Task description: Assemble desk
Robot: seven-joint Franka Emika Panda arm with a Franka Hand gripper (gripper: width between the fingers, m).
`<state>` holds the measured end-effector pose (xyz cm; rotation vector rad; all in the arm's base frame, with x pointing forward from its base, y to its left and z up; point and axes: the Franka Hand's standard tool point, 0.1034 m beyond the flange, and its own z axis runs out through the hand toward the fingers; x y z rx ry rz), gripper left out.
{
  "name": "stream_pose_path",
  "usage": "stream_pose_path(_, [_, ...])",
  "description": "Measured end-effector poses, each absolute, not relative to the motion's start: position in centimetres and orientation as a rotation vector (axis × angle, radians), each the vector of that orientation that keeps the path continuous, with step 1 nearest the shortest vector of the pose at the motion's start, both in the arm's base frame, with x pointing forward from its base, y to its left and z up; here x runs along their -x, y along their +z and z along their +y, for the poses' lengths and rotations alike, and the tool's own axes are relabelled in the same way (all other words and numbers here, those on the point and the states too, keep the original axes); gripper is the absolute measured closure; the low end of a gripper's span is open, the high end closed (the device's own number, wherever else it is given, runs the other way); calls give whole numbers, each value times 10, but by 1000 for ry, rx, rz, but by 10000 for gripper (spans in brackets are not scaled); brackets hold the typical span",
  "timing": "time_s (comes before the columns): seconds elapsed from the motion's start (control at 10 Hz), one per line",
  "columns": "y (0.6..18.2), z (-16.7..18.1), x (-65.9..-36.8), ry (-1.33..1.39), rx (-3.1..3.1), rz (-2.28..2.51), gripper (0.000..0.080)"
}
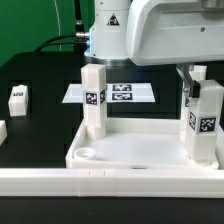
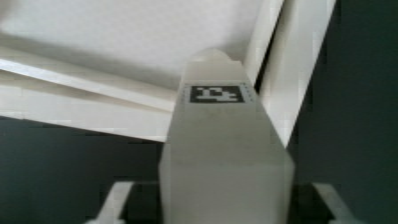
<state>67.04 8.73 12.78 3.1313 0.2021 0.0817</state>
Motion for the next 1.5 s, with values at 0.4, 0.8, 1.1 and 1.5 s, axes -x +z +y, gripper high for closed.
stream_pose_path(0.4, [128,87,-670,81,-3133,-281,509])
stream_pose_path(0.8, [127,83,-670,68,-3050,-918,509])
stream_pose_path(1.1, [126,87,-669,56,-2904,-1325,509])
stream_pose_path(1.5, [125,91,-667,31,-2648,-1780,509])
